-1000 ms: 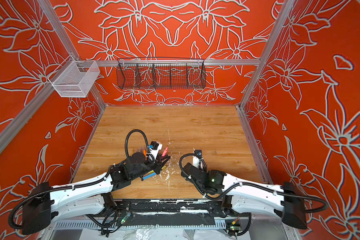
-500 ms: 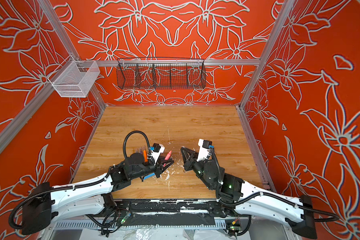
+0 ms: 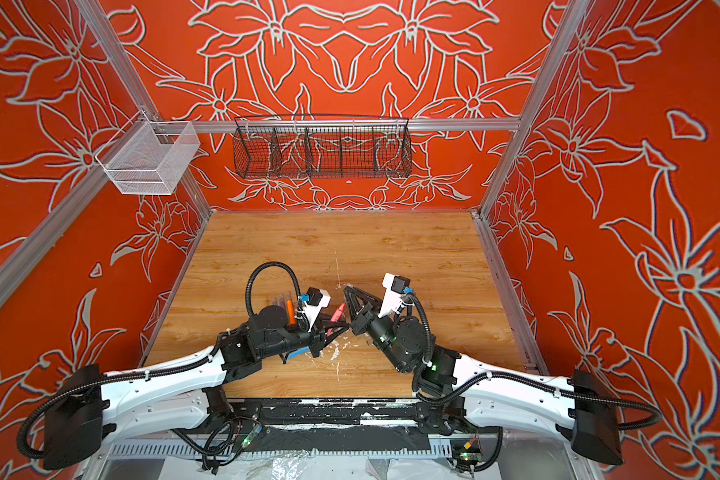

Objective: Insert the pens into the pen caps
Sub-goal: 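Lift the cap with the right gripper and carry it above the pink marker tip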

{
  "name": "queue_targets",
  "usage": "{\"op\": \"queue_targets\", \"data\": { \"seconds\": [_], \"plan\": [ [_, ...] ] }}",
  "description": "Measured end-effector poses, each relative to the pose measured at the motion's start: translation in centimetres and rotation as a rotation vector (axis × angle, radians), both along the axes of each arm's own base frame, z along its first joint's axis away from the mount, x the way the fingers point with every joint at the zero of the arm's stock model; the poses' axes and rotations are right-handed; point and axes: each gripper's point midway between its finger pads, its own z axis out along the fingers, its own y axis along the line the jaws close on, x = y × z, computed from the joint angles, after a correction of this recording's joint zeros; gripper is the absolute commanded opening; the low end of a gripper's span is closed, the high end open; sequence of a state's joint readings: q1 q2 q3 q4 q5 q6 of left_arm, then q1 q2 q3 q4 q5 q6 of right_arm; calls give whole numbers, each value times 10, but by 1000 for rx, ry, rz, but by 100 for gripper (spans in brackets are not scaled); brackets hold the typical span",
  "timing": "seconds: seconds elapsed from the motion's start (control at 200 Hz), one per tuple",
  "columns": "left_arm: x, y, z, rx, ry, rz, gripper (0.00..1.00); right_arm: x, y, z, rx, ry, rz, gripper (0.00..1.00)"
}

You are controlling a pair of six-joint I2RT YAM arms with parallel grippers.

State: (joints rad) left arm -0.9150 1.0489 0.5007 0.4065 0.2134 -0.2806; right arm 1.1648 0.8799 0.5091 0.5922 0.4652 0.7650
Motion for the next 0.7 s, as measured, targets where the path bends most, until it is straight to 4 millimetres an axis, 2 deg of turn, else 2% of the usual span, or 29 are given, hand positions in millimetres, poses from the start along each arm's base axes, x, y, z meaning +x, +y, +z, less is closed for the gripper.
{"op": "queue_targets", "data": {
  "seconds": [0.315, 0.701],
  "plan": [
    [-1, 0, 2, -5, -3, -2, 0, 1, -3, 1, 14, -1, -17, 0],
    [-1, 2, 3, -11, -8, -1, 0, 5, 3, -14, -13, 18, -23, 0]
  ]
}}
